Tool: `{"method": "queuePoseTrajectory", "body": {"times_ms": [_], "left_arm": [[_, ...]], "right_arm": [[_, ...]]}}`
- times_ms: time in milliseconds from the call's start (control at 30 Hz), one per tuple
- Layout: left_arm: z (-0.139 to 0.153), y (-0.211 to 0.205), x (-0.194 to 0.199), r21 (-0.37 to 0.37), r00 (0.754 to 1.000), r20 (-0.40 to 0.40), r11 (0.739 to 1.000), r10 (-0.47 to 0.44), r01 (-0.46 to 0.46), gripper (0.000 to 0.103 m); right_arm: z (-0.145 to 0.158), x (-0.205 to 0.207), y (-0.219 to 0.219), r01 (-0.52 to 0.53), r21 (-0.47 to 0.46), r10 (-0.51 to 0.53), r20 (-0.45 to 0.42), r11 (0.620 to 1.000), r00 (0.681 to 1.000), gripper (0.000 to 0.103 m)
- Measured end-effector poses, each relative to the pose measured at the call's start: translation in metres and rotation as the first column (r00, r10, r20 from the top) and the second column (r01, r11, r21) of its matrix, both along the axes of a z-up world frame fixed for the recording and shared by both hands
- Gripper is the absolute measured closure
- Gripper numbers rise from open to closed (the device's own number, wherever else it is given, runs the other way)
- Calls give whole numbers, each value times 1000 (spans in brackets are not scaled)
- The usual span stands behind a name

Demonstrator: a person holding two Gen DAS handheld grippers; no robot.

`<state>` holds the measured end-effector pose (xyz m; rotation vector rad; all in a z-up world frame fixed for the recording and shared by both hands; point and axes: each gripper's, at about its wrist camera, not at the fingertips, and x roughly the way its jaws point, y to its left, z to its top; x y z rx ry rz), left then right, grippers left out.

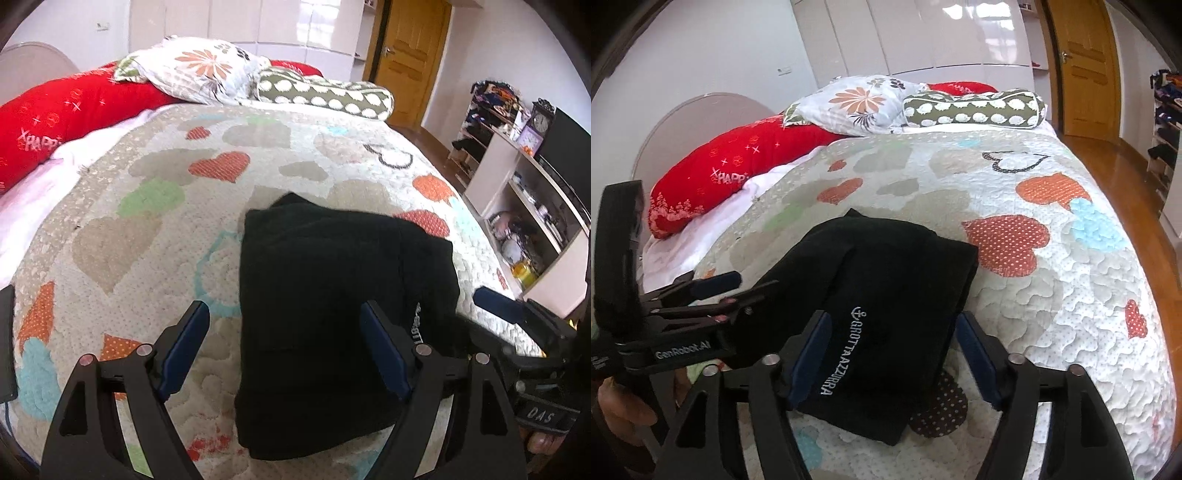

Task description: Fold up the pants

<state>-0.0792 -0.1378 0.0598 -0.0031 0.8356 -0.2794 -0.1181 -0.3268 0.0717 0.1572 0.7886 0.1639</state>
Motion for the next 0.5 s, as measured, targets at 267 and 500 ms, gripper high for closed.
{"method": "queuePoseTrajectory", "body": {"times_ms": [267,500], "left_arm": [[2,1,1,12,1000,11,1000,17,-17,19],[2,1,0,13,1000,5,1000,9,-10,19]], "right_arm": [[-3,1,1,3,-4,-3,-6,1000,1000,21],[-7,3,1,1,-10,-1,-27,1000,1000,21]]}}
